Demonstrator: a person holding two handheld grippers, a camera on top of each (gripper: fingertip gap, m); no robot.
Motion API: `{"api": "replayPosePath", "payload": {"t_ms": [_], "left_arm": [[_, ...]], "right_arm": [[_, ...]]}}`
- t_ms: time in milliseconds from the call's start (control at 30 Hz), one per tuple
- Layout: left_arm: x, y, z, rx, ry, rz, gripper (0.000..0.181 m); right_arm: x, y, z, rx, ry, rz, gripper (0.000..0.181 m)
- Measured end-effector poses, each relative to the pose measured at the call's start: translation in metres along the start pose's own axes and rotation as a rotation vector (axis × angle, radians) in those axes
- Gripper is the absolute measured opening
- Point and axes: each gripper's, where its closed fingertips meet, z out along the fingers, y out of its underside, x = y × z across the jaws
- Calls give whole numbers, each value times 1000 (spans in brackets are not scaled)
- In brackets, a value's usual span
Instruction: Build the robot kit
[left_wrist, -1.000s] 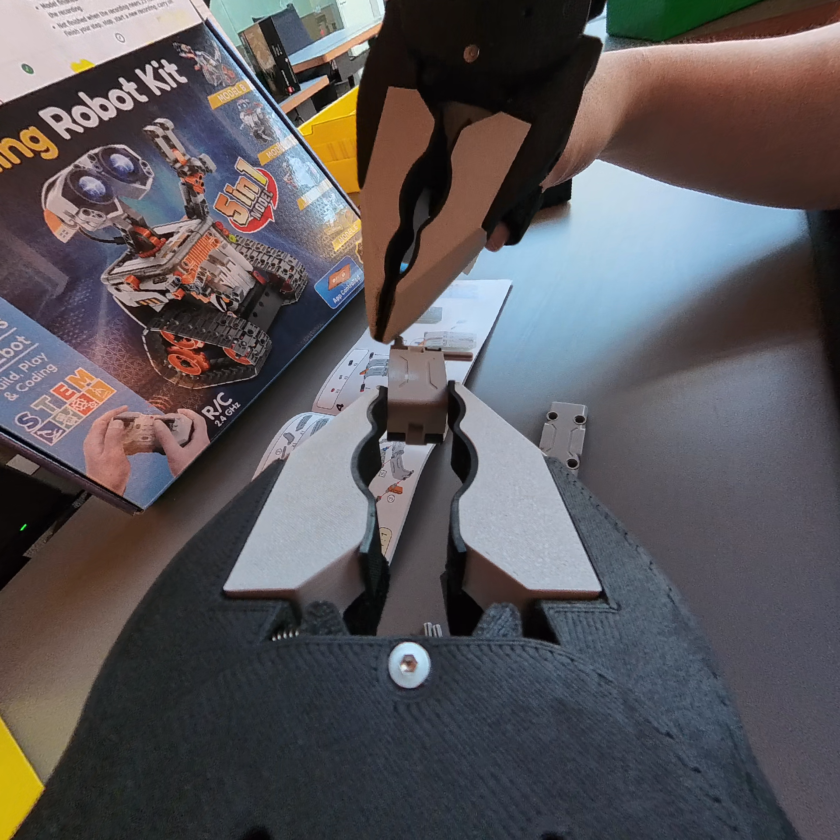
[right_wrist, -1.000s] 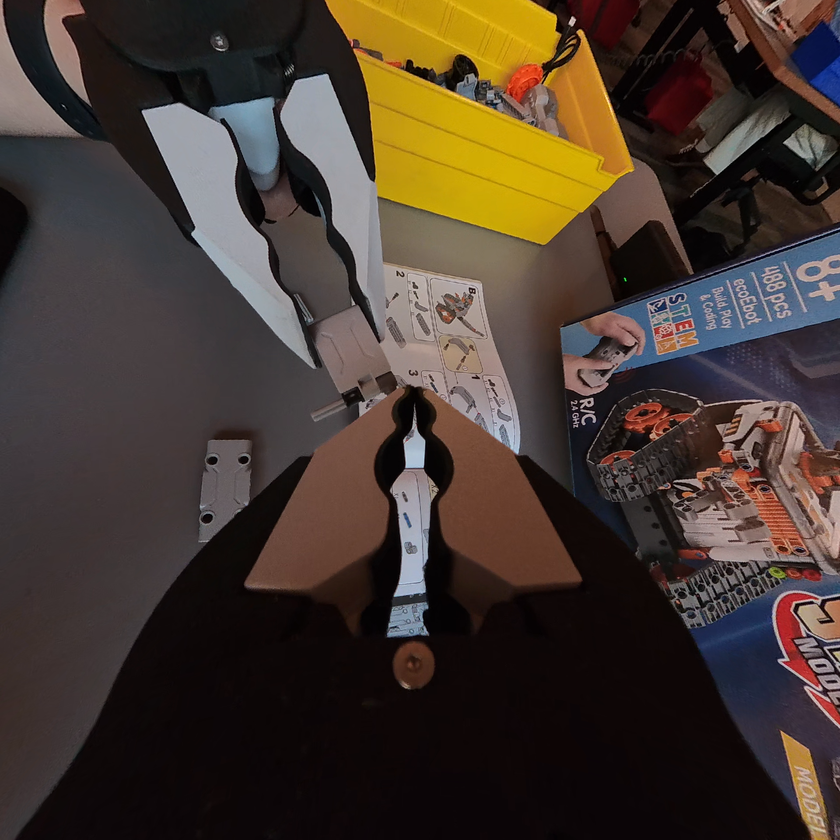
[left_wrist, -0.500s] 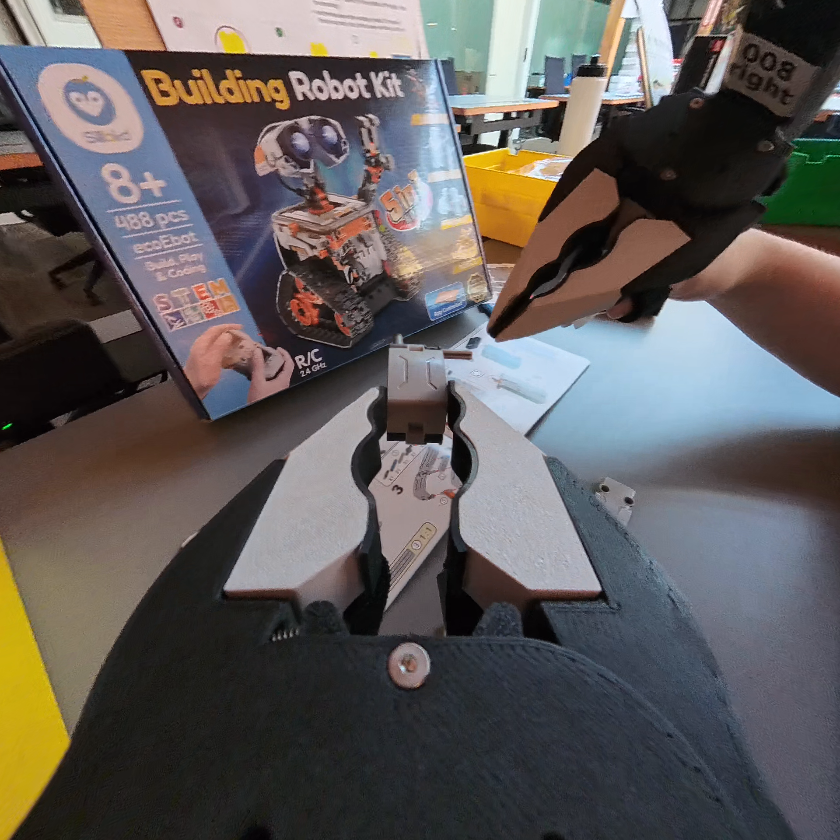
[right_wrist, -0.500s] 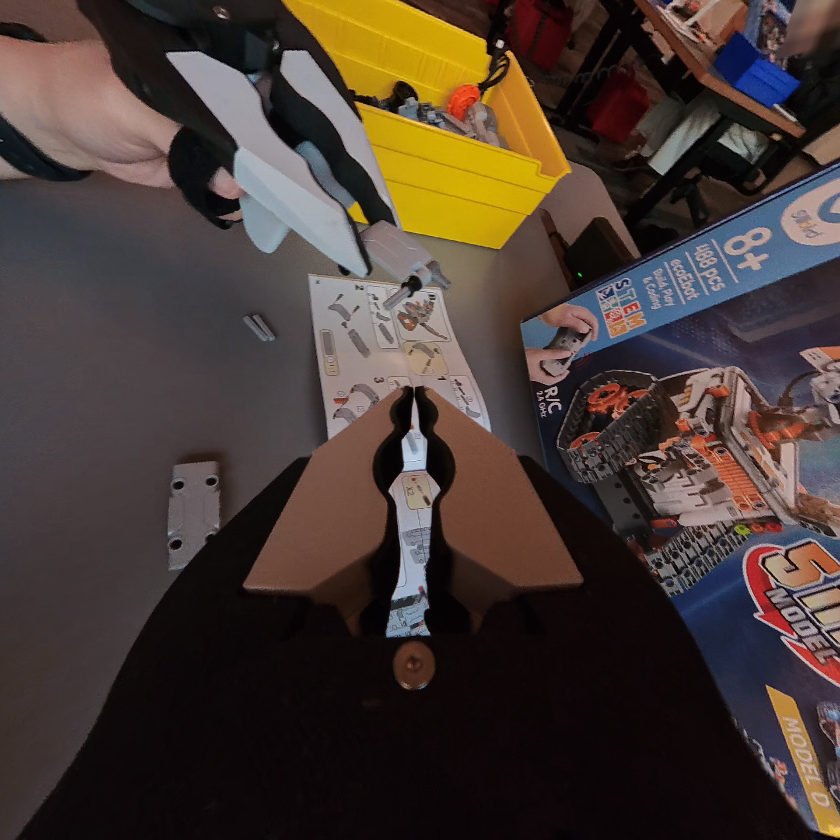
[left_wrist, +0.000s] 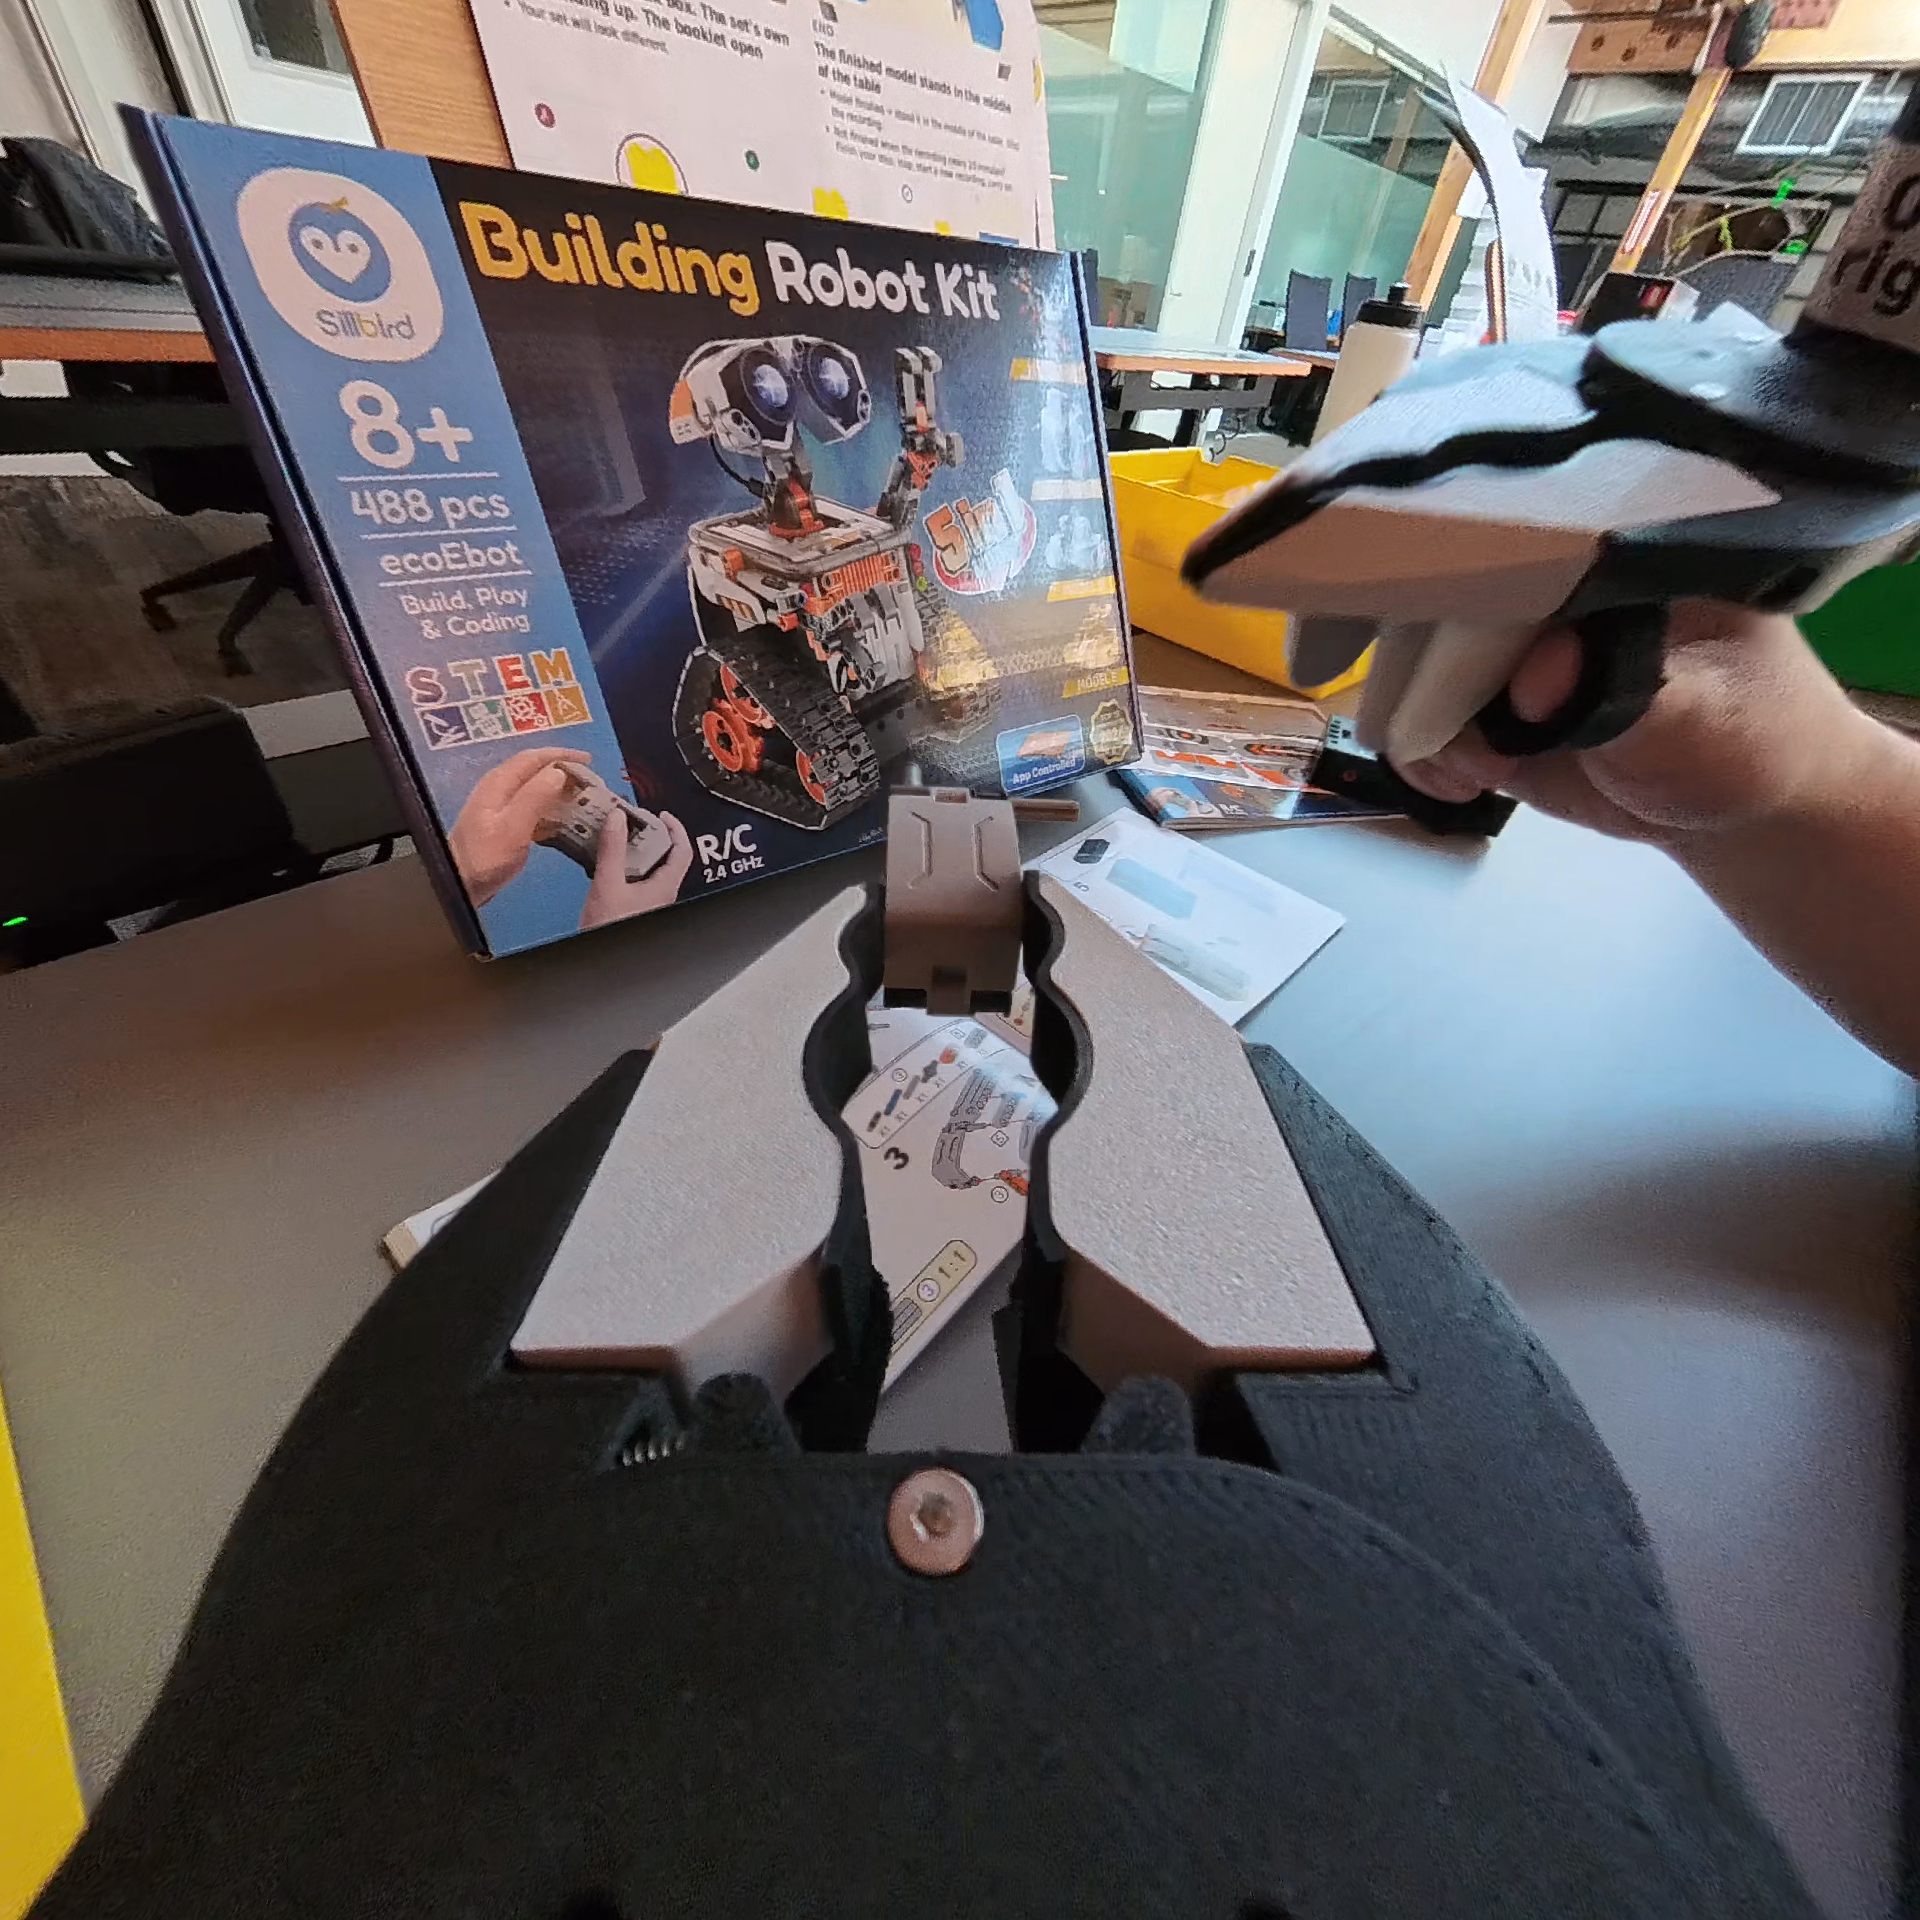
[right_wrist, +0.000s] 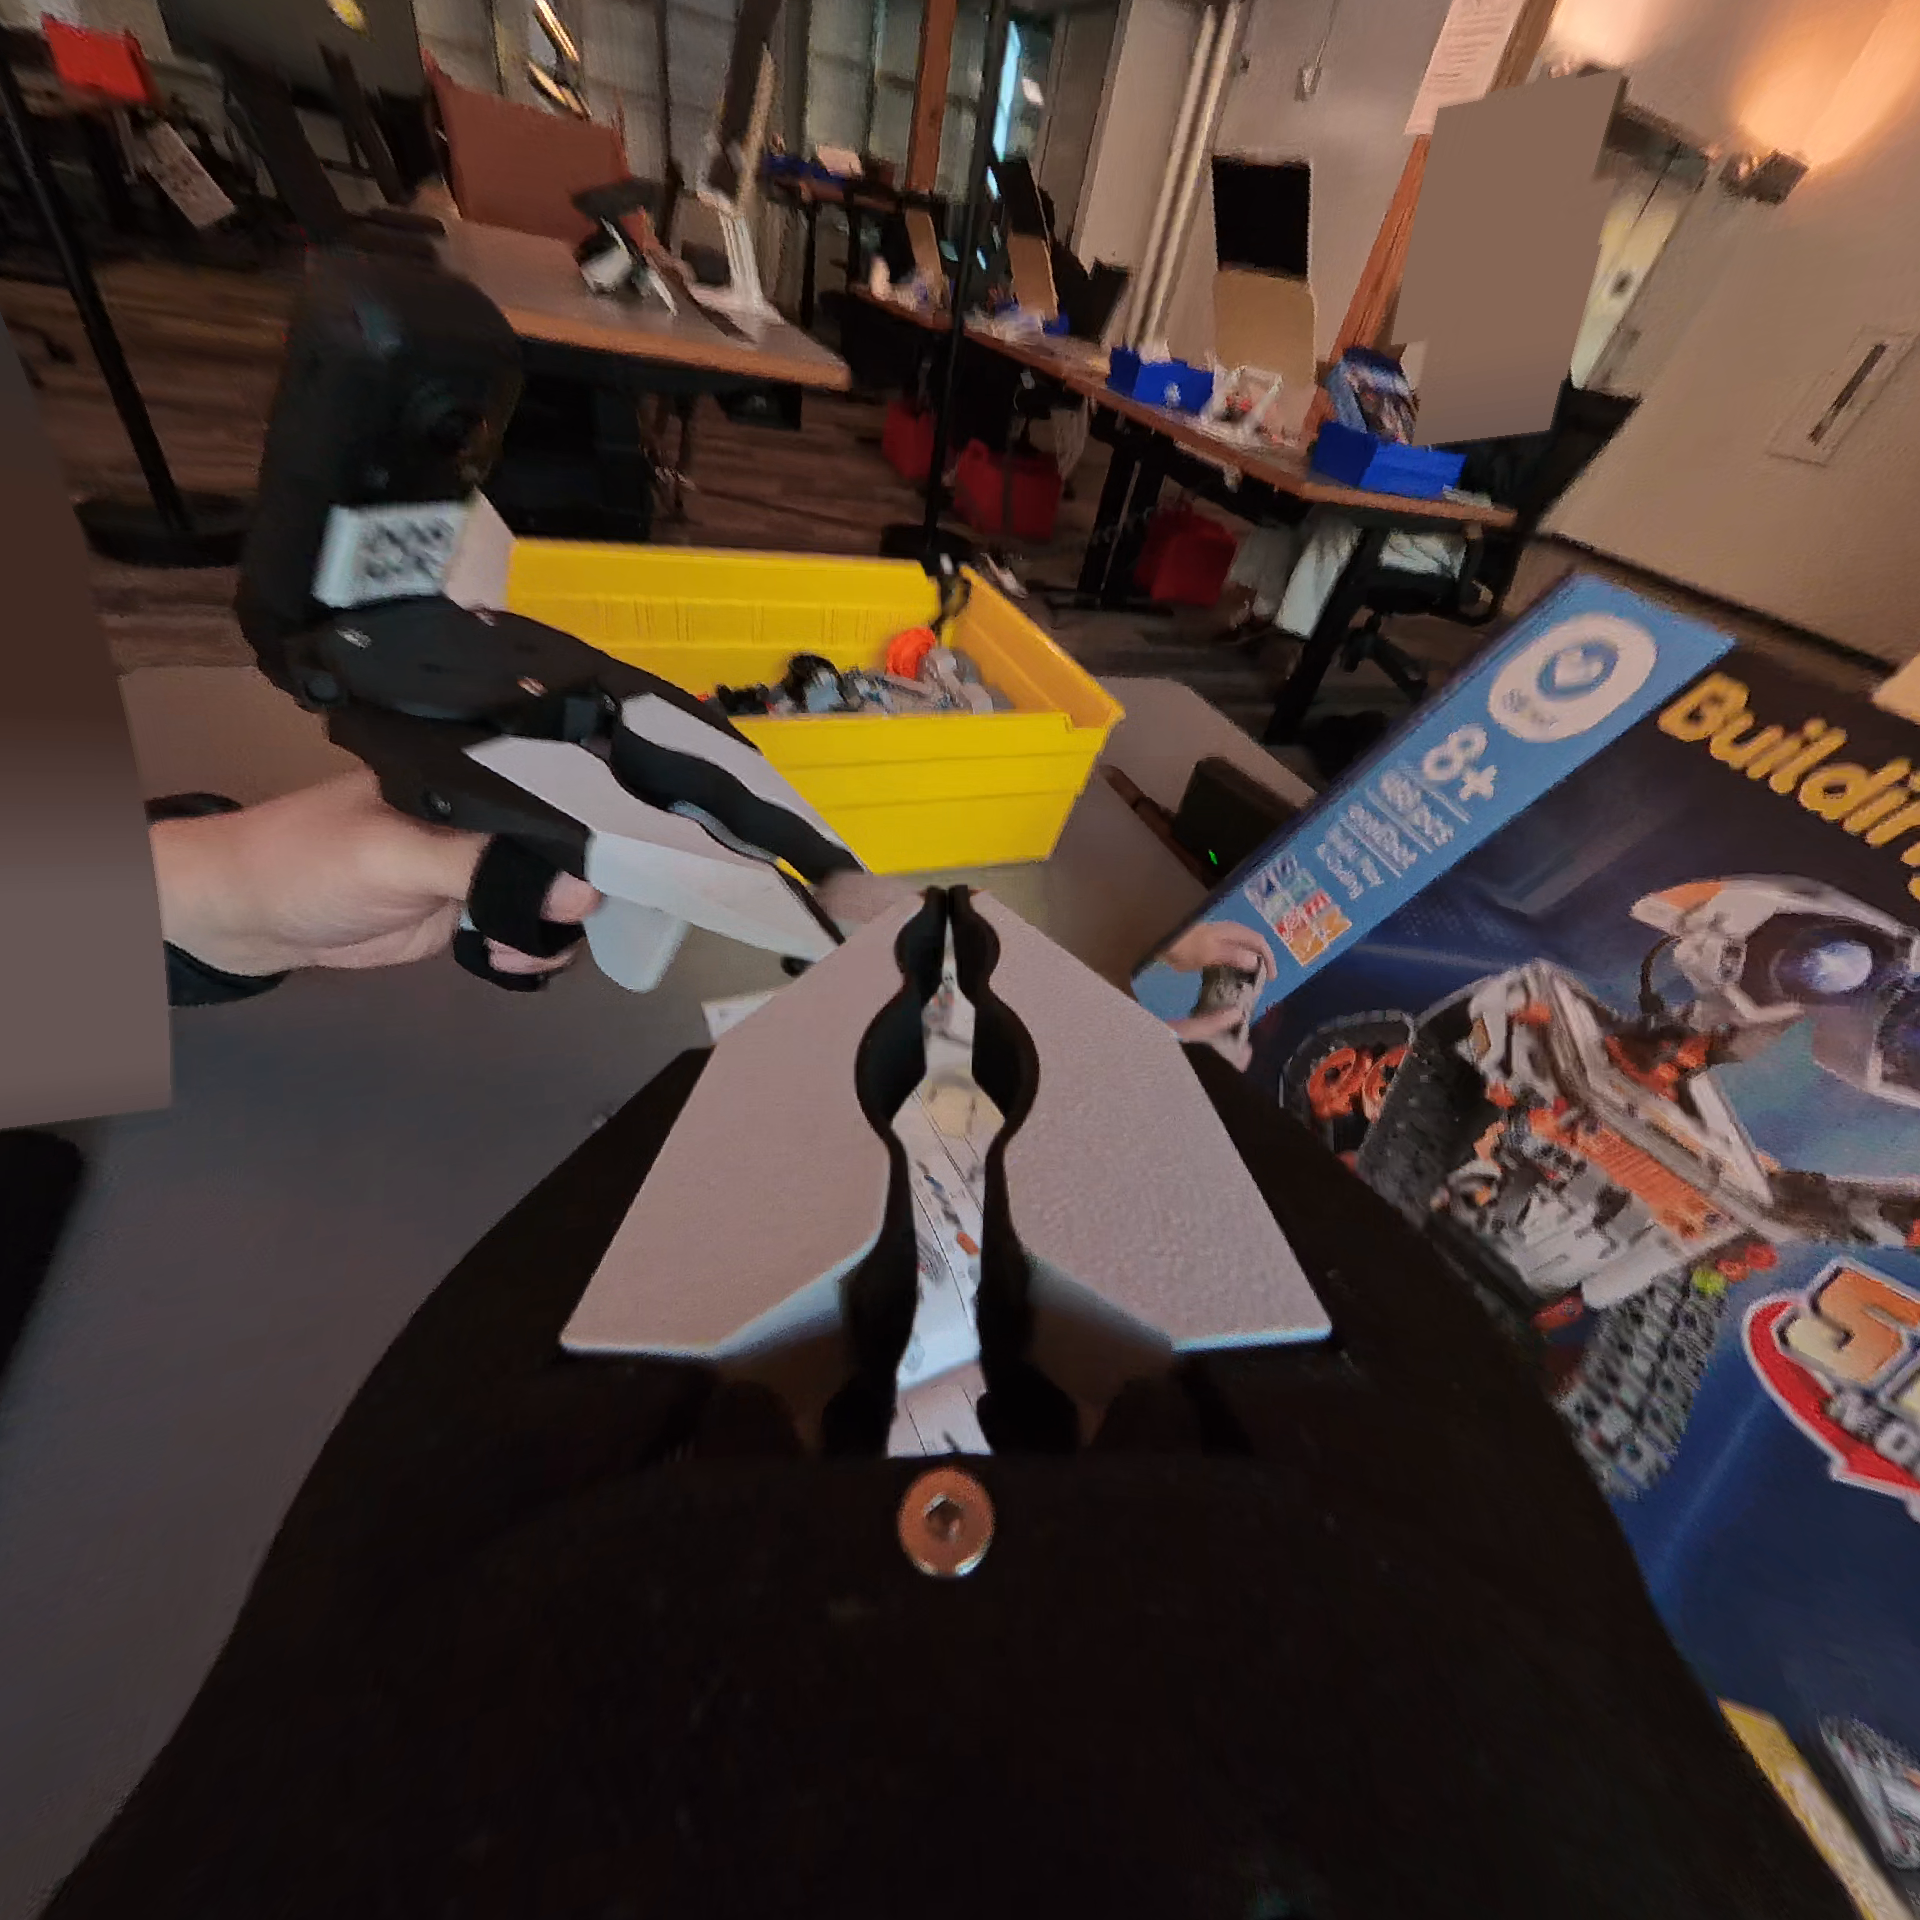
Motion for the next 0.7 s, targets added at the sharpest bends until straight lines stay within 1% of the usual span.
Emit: {"api": "replayPosePath", "payload": {"t_ms": [67, 100, 167, 267, 333, 400, 467, 567, 633, 700], "left_arm": [[1, 2, 2, -8, 3, 0, 24], [0, 4, 2, -13, -2, -3, 24], [-1, 3, 2, -8, -2, -16, 24], [1, 1, 2, 9, 15, -48, 24], [2, 1, 2, 8, 22, -49, 24], [2, 1, 2, 10, 19, -47, 24], [2, -1, 2, 17, 21, -57, 24], [1, -3, 0, 30, 24, -71, 24], [0, -3, 0, 30, 21, -69, 24], [0, -4, -1, 31, 21, -66, 24]], "right_arm": [[9, 24, 9, -111, 65, 16, 0], [8, 27, 10, -119, 64, 33, 0], [2, 15, 8, -54, 34, 48, 0], [-18, -11, 0, 34, -35, -56, 2], [-36, -13, -1, 16, -91, -146, 5], [-64, 0, 0, -56, -234, -212, 4], [-81, 21, 5, -146, -312, -234, 4], [-85, 54, 15, -268, -332, -254, 4], [-87, 60, 16, -279, -340, -261, 4], [-81, 55, 15, -260, -313, -266, 4]]}}
